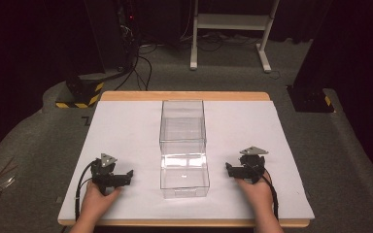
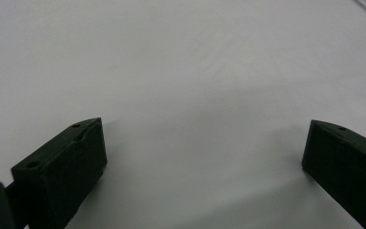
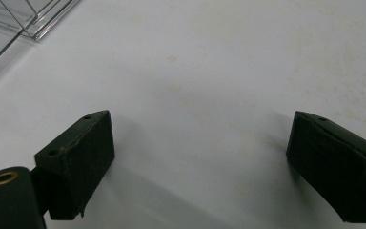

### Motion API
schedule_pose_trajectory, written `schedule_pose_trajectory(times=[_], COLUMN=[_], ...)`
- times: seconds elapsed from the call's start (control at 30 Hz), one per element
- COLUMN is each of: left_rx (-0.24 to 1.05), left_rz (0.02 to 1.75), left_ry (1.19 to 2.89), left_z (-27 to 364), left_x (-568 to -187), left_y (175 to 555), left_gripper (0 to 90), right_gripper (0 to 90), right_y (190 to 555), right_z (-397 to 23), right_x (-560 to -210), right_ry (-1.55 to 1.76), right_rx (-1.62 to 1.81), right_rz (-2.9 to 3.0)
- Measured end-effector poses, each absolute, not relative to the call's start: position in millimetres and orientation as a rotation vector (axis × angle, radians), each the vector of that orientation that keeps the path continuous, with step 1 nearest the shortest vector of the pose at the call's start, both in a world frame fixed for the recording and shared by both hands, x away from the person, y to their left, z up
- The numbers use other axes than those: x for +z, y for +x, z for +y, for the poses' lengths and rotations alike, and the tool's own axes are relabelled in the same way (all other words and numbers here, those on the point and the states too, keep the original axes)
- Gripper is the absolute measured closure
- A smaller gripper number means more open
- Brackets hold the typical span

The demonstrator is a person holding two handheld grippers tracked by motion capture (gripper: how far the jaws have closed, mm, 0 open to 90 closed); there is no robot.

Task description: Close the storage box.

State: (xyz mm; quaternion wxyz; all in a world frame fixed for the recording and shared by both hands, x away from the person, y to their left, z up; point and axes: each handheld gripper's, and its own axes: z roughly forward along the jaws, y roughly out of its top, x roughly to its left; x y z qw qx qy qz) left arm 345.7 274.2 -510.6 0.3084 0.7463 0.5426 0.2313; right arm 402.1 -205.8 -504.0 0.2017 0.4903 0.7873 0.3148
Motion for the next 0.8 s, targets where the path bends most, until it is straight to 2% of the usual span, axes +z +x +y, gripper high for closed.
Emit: schedule_pose_trajectory(times=[0.8], left_rx=[0.612], left_rz=[1.434], left_ry=[1.972], left_z=[274.1], left_x=[-510.5], left_y=[345.6], left_gripper=[1.3], right_gripper=[8.9], right_y=[402.3], right_z=[-204.6], right_x=[-503.6], right_ry=[1.364], right_rx=[0.867], right_rz=[2.194])
